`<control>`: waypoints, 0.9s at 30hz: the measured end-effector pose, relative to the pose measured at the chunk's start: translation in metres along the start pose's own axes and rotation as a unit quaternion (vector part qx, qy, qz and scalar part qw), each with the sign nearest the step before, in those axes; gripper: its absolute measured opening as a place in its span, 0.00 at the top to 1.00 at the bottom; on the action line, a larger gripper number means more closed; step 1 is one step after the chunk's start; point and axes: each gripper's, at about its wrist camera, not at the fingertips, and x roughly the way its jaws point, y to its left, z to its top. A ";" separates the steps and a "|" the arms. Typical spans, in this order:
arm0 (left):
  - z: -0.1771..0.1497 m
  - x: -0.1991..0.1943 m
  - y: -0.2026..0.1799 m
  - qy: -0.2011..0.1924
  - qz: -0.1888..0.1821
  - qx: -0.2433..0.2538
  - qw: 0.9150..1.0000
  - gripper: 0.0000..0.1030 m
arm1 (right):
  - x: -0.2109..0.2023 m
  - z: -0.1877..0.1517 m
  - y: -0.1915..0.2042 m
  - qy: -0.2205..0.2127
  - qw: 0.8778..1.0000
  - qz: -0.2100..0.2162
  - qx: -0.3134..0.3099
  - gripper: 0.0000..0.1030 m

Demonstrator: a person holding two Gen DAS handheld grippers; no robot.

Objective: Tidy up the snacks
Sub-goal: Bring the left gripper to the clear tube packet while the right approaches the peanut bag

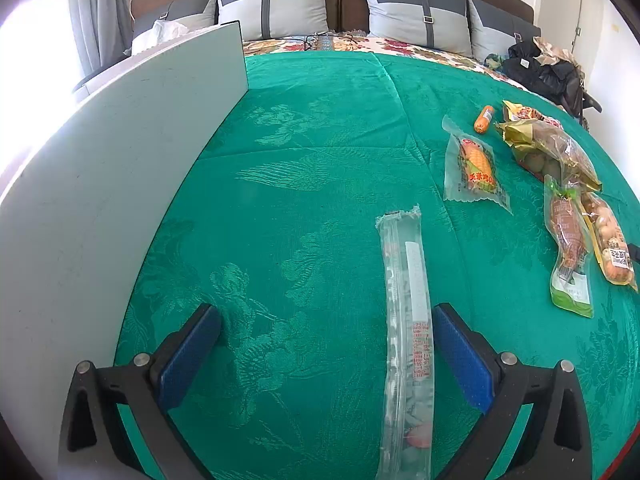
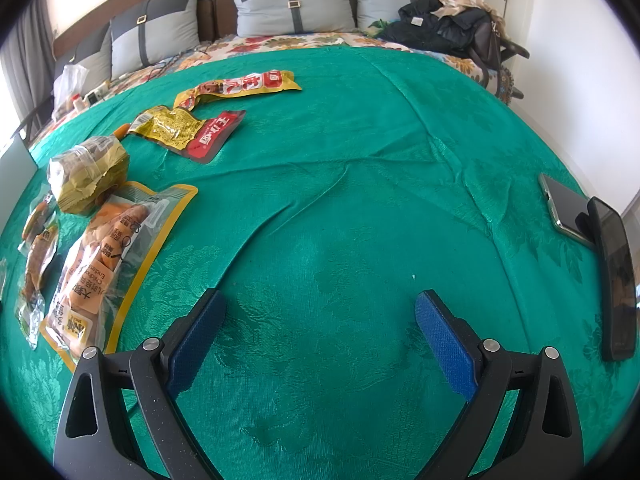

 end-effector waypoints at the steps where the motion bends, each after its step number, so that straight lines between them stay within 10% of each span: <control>1: 0.000 0.000 0.000 0.000 0.000 0.000 1.000 0.00 | 0.000 0.000 0.000 0.000 1.000 0.000 0.000 0.05; 27: 0.000 0.000 0.001 0.000 0.000 -0.001 1.000 0.00 | -0.011 0.014 0.006 0.031 0.999 -0.044 -0.005 0.08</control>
